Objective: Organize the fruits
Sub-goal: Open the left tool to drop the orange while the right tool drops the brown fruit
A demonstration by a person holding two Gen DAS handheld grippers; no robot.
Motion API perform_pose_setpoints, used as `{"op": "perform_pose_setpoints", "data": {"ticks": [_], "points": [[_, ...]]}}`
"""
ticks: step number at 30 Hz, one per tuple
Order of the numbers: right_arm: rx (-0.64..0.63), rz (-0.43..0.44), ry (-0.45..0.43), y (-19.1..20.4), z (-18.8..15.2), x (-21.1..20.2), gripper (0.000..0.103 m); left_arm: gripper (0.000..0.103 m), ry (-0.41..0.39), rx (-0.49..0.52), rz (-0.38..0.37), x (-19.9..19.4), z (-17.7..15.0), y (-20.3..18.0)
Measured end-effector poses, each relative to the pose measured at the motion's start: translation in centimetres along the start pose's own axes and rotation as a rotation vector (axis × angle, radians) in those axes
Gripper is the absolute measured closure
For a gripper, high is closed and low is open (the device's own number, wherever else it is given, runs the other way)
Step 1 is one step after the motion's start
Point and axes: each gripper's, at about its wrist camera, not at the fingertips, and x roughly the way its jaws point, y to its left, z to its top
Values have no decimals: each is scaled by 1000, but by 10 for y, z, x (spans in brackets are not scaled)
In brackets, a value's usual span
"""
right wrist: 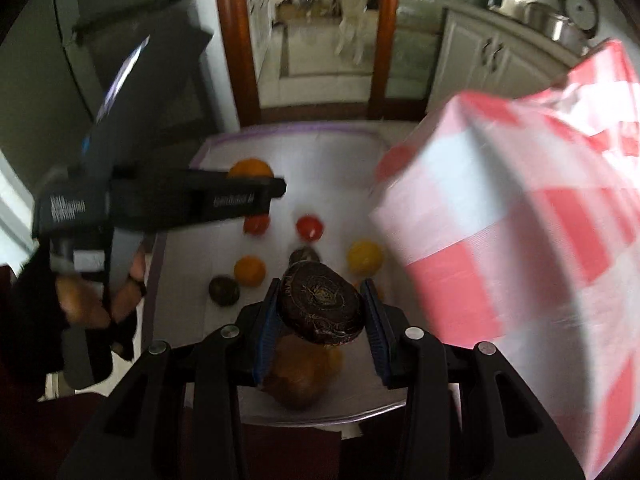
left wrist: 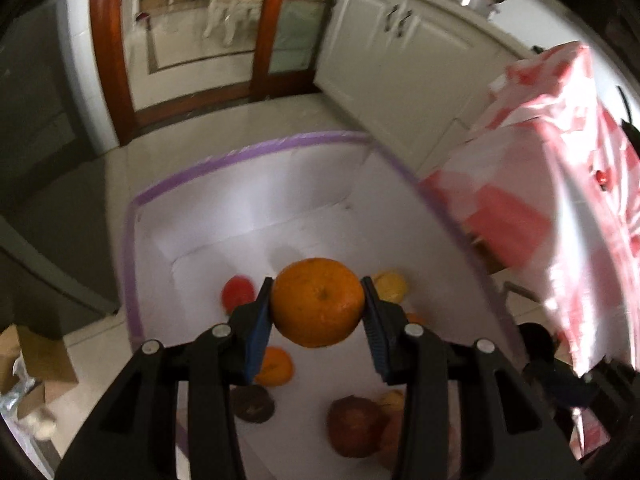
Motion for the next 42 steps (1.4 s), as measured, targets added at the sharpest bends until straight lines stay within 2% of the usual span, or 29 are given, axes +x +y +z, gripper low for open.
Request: {"op": "perform_pose_setpoints", "data": {"ticks": [5, 10, 11, 16, 20, 21, 22, 23, 24, 25, 27, 35, 42], "points": [[-61, 27, 66, 16, -6, 30, 63, 60, 27, -31, 48, 11, -6, 13], [-73, 34, 122, 15, -10, 52, 63, 60, 51, -65, 85, 22, -14, 29], [-76, 32, 131, 15, -11, 56, 63, 60, 43, -59, 104, 22, -15, 30], [-103, 19, 146, 18, -13, 69, 63, 60, 23, -69, 105, 21, -16, 37], [-129, -1, 146, 21, -16, 69, 63, 60, 3, -13, 130, 19, -15, 25], [-134, -11, 148, 22, -16, 71, 62, 56, 3, 5, 134, 19, -14, 21], [-136, -24, 155, 22, -16, 72, 56, 51, 7, 24, 132, 19, -14, 17], [-133, -31, 161, 21, -18, 74, 49, 38, 7, 32, 135, 21, -14, 14], [-127, -33, 163, 19, -18, 73, 32, 25, 5, 35, 142, 20, -14, 12], [-116, -29, 154, 17, -18, 70, 27, 21, -3, 34, 151, 18, -14, 12], [-111, -28, 150, 16, -18, 68, 27, 15, -13, 21, 155, 16, -13, 13], [-126, -34, 127, 19, -19, 55, 21, 5, -16, 9, 168, 15, -10, 13], [-93, -31, 25, 13, -9, 28, 16, 1, -123, 24, 205, -7, -1, 3]]}}
